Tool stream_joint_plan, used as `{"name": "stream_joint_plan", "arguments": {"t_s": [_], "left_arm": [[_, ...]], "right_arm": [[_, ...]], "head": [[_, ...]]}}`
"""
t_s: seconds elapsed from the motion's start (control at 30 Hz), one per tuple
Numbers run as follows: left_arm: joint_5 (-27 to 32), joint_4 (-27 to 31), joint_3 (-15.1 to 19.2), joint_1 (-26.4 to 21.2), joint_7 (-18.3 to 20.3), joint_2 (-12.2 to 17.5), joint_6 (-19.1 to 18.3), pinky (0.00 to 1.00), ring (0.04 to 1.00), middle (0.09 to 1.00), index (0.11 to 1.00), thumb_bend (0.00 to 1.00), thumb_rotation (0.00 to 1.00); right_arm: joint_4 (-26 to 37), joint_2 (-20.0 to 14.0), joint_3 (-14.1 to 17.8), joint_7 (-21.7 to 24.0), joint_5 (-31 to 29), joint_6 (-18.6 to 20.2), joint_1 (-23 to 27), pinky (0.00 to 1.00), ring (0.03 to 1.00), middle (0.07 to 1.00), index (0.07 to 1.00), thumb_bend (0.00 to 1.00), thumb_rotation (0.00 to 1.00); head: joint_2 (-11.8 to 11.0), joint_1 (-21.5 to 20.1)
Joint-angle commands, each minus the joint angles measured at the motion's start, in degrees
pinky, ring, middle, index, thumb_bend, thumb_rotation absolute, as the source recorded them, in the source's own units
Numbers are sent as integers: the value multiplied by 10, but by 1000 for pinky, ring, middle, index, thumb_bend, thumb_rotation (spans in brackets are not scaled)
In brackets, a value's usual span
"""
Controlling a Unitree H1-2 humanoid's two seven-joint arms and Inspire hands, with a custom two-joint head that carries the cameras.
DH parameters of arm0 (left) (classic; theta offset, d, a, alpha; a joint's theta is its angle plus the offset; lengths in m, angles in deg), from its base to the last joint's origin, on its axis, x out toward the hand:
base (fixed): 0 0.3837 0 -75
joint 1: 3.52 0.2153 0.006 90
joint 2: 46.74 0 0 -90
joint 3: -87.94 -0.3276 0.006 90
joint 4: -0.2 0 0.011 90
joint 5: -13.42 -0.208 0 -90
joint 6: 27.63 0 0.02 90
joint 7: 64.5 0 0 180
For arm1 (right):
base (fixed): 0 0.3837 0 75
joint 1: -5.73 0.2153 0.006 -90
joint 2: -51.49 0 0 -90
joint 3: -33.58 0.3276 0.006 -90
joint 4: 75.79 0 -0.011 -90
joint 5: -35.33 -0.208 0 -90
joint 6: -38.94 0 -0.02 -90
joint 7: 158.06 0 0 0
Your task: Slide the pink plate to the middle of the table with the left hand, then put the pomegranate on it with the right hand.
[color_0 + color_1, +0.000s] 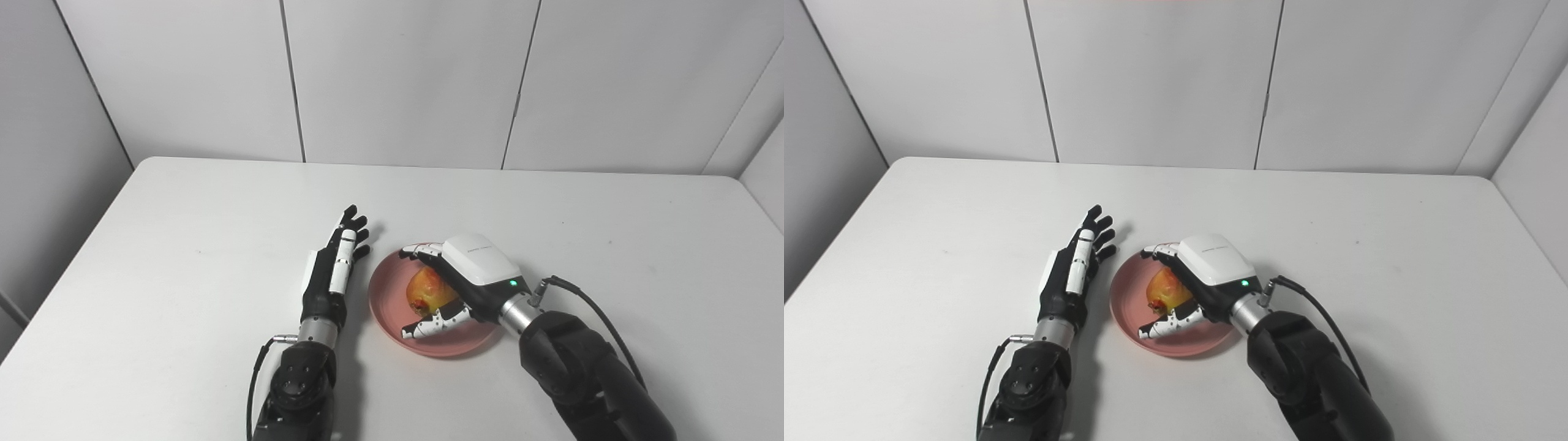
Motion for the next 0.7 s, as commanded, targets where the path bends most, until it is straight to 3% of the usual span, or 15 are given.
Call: {"name": "stream_joint_plan", "arguments": {"t_s": [0.0,0.23,0.5,0.67], "left_arm": [[0,8,-3,-10,-1,-5,-12,867,906,918,917,395,1000],[-1,5,-3,-11,0,-3,-8,866,905,919,919,389,1000],[3,8,-1,-10,2,-2,-9,866,907,920,917,390,1000],[4,11,0,-9,1,-3,-12,869,907,921,919,393,1000]], "right_arm": [[27,4,13,9,-8,16,17,848,883,914,925,1000,597],[49,8,32,17,-28,14,17,846,901,932,961,1000,641],[75,22,86,-22,-97,0,9,771,877,928,968,1000,680],[90,24,136,-78,-148,-31,-7,784,889,943,975,1000,709]], "head": [[0,0],[2,-2],[2,-9],[0,-11]]}}
